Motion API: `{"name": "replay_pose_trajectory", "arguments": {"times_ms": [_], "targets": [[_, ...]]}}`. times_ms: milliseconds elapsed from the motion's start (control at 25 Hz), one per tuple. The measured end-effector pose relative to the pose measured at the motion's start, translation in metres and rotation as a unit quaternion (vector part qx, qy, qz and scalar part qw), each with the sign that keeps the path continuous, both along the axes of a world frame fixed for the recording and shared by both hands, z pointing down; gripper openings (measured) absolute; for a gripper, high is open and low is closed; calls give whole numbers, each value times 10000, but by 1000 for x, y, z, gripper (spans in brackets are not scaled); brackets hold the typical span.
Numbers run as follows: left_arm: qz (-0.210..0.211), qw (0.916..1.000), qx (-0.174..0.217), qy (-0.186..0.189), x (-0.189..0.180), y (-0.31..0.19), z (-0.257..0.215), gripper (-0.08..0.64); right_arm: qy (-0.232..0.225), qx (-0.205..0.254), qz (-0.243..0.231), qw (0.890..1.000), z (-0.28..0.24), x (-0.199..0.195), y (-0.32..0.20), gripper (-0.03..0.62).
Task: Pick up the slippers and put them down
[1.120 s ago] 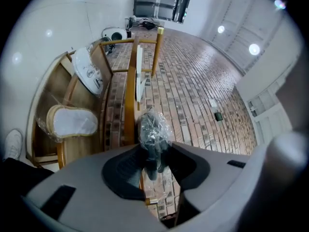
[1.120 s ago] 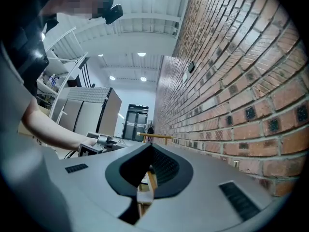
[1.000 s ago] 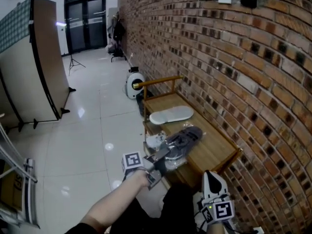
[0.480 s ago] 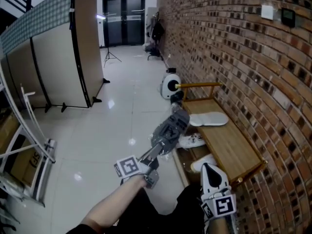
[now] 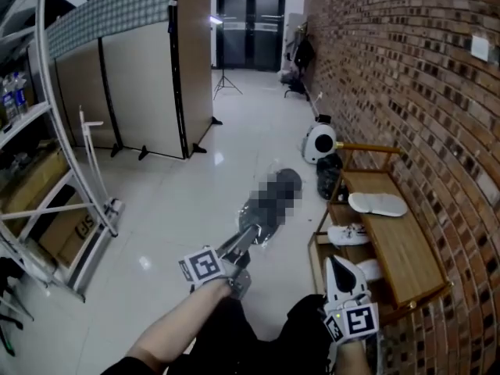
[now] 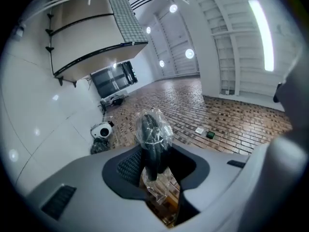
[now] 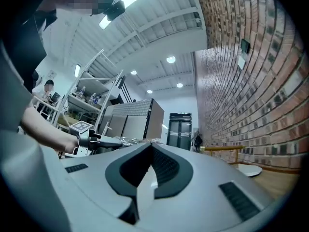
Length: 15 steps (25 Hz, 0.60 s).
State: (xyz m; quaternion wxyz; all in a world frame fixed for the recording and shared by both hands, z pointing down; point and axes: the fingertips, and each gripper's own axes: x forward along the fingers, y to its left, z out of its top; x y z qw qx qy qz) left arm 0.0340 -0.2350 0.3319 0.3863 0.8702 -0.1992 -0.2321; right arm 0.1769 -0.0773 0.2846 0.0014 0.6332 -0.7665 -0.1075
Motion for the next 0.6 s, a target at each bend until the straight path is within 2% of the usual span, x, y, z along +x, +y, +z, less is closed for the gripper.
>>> {"name": "replay_pose_trajectory", "arguments": {"times_ms": [200, 360, 600], "targets": [[-326, 9992, -142, 185, -40, -16, 13, 123, -119, -132, -326, 9993, 13, -24, -27, 11], [-188, 9954, 89, 937, -48, -21, 5, 123, -143, -279, -473, 9984, 25, -28, -50, 9], [-386, 9937, -11, 1048, -63, -50, 30, 123, -164, -376, -518, 9978, 41, -24, -95, 9]]}}
